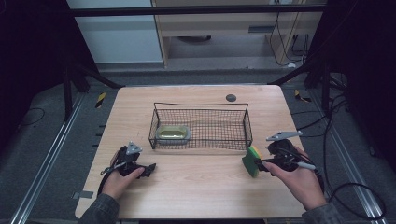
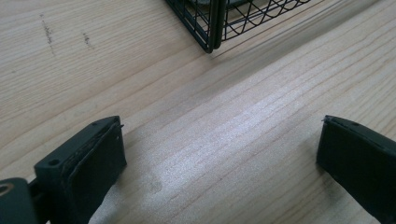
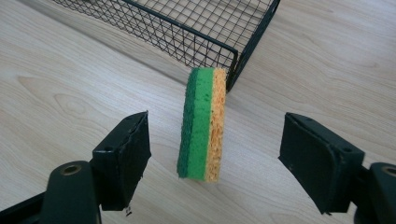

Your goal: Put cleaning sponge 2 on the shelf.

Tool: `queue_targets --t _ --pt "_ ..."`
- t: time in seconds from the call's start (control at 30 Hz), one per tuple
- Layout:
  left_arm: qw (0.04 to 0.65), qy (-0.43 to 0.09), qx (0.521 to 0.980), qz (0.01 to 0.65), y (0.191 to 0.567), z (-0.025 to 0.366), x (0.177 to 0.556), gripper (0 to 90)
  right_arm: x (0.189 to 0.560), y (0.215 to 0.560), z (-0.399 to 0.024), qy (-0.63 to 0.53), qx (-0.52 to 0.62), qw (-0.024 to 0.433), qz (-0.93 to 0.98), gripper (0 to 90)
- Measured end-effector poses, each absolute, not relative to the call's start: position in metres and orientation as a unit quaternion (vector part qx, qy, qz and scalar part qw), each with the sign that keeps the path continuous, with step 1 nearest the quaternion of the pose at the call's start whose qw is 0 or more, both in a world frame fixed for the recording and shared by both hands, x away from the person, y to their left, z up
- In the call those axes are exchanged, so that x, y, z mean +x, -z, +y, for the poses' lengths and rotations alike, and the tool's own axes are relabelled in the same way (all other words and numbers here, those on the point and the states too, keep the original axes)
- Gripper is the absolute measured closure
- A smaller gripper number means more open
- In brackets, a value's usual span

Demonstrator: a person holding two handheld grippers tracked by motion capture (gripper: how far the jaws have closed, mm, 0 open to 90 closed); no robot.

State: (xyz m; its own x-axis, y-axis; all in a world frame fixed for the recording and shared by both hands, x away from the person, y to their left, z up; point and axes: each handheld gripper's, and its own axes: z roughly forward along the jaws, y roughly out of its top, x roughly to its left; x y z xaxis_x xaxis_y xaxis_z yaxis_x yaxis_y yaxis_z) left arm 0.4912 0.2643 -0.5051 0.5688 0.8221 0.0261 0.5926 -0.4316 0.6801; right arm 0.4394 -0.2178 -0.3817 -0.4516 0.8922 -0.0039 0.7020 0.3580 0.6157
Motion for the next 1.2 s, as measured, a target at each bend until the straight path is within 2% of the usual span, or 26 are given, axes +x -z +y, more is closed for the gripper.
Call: queue_targets --t 0.43,1.2 --pt "0.319 -0.181 0.826 0.428 0.505 0.264 0.491 0.0 0.462 0.386 -0.207 -0.246 0.492 0.156 0.821 23.8" --pt "0.321 -0.18 0.826 0.427 0.506 0.265 0.492 0.0 0.474 0.406 -0.202 -0.22 0.501 0.131 0.827 26.8"
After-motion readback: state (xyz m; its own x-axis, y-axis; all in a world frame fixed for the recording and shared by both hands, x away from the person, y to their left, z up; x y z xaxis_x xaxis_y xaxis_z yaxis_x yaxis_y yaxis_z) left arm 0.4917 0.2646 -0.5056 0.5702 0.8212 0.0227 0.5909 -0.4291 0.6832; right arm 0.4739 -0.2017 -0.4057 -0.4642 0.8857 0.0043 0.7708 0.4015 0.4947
